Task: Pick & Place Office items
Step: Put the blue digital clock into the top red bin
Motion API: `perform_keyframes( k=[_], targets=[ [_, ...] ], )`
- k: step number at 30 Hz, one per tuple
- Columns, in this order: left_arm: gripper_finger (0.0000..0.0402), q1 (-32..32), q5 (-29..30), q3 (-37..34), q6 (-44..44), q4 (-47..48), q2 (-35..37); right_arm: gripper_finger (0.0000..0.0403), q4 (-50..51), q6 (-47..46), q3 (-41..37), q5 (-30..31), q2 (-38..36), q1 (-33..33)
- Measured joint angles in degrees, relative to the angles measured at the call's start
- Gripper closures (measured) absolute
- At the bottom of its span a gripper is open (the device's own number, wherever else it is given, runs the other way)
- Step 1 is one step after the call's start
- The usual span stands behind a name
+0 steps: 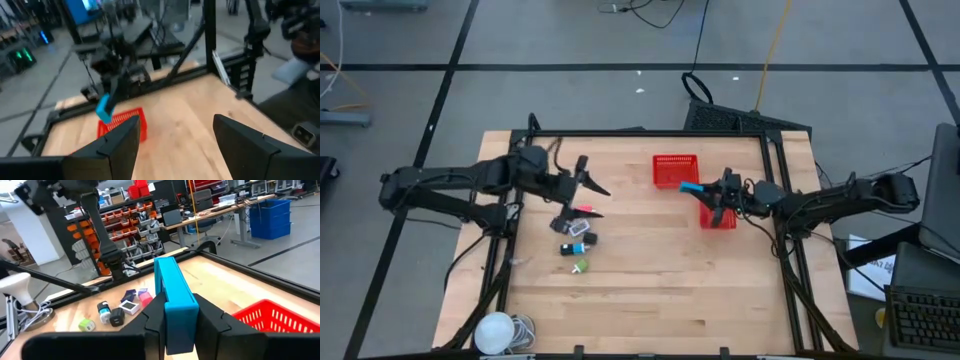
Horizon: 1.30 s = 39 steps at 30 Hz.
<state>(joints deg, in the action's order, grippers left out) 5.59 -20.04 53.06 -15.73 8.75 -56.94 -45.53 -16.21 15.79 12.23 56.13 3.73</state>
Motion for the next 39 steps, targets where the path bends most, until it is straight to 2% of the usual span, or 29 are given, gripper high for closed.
perform_keyframes(
  k=[9, 12, 18, 24, 28, 33, 39],
  targets=[
    [0.0132, 6.8, -0.9, -17.9, 9.7, -17.1, 8.0, 0.0348, 1.2, 0.3, -0.5, -0.2, -2.5, 0.0],
    [0.0127, 8.4, -0.9, -23.1, 13.4, -20.1, 11.9, 0.0350, 1.8, 0.4, -0.5, -0.2, -2.8, 0.0],
    [0.0119, 9.9, -0.9, -31.2, 17.7, -20.2, 24.6, 0.0346, 1.6, 0.4, -0.5, -0.1, -3.0, 0.0],
    [0.0124, 9.9, -0.3, -36.0, 18.5, -20.1, 40.1, 0.0348, 1.7, 0.4, -0.5, -0.1, -3.0, 0.0],
    [0.0127, 9.9, 0.6, -38.7, 18.7, -20.1, 47.8, 0.0347, 1.6, 0.4, -0.5, -0.1, -3.0, 0.0],
    [0.0118, 9.9, 1.6, -43.2, 20.4, -20.4, 54.1, 0.0347, 1.6, 0.4, -0.5, -0.1, -3.0, 0.0],
    [0.0117, 9.9, 4.7, -49.1, 21.1, -22.6, 55.9, 0.0348, 1.6, -0.5, -0.5, -0.1, -3.0, 0.0]
  ],
)
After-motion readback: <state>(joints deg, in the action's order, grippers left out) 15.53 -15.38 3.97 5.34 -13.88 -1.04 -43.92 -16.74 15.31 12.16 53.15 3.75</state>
